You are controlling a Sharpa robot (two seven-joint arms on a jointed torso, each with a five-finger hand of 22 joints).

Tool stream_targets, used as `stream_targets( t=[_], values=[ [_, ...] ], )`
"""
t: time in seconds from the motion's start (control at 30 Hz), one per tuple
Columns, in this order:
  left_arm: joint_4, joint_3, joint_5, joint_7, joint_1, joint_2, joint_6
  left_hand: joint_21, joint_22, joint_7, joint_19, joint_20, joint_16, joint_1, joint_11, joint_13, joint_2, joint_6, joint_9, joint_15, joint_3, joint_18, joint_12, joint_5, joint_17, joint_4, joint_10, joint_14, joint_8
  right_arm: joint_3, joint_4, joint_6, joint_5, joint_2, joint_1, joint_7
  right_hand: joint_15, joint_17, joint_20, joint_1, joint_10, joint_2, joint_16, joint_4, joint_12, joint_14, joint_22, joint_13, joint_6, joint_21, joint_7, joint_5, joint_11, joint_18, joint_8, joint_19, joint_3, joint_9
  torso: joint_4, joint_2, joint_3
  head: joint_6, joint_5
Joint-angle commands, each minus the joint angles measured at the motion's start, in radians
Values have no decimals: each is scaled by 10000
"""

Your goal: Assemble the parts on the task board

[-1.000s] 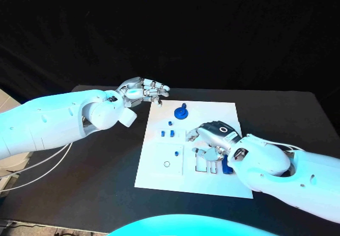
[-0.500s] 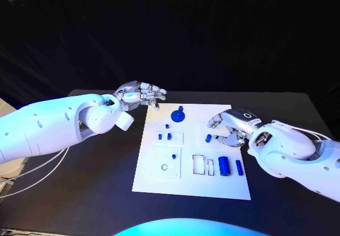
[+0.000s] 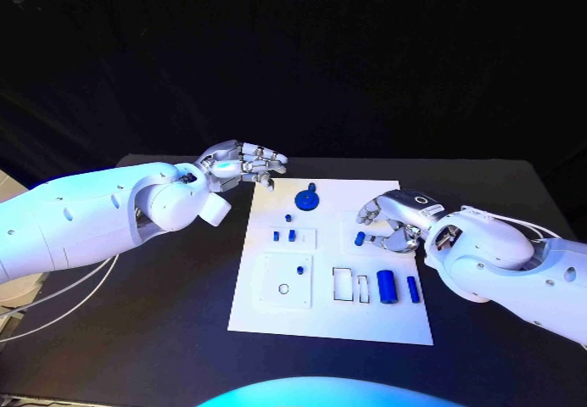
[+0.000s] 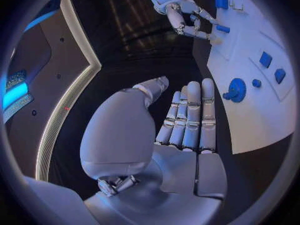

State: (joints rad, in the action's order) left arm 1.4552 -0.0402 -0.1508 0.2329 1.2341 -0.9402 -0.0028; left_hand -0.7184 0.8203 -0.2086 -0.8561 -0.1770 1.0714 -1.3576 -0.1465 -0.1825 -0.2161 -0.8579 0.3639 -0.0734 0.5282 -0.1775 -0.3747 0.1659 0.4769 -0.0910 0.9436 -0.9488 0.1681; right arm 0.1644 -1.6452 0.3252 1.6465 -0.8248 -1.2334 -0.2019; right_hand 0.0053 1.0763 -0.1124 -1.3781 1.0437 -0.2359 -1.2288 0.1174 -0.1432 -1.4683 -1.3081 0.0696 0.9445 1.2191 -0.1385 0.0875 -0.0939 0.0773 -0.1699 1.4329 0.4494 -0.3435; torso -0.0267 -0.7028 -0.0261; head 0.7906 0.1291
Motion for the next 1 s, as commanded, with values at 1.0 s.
stream_targets(
  t=[1.0],
  values=[
    [38,8,44,53,2,-16,199,68,-9,-19,-57,-14,-27,11,-8,12,32,60,-16,-60,-35,-59,-34,21,-16,-3,-65,42,35,57,222,-722,351,446,165,-37,-284,362,300,-594,1737,517,-592,119,-498,-193,-1345,159,1442,976,259,-325,412,-227,-555,440,1002,-232,-11,3,1,50,-48]
  ],
)
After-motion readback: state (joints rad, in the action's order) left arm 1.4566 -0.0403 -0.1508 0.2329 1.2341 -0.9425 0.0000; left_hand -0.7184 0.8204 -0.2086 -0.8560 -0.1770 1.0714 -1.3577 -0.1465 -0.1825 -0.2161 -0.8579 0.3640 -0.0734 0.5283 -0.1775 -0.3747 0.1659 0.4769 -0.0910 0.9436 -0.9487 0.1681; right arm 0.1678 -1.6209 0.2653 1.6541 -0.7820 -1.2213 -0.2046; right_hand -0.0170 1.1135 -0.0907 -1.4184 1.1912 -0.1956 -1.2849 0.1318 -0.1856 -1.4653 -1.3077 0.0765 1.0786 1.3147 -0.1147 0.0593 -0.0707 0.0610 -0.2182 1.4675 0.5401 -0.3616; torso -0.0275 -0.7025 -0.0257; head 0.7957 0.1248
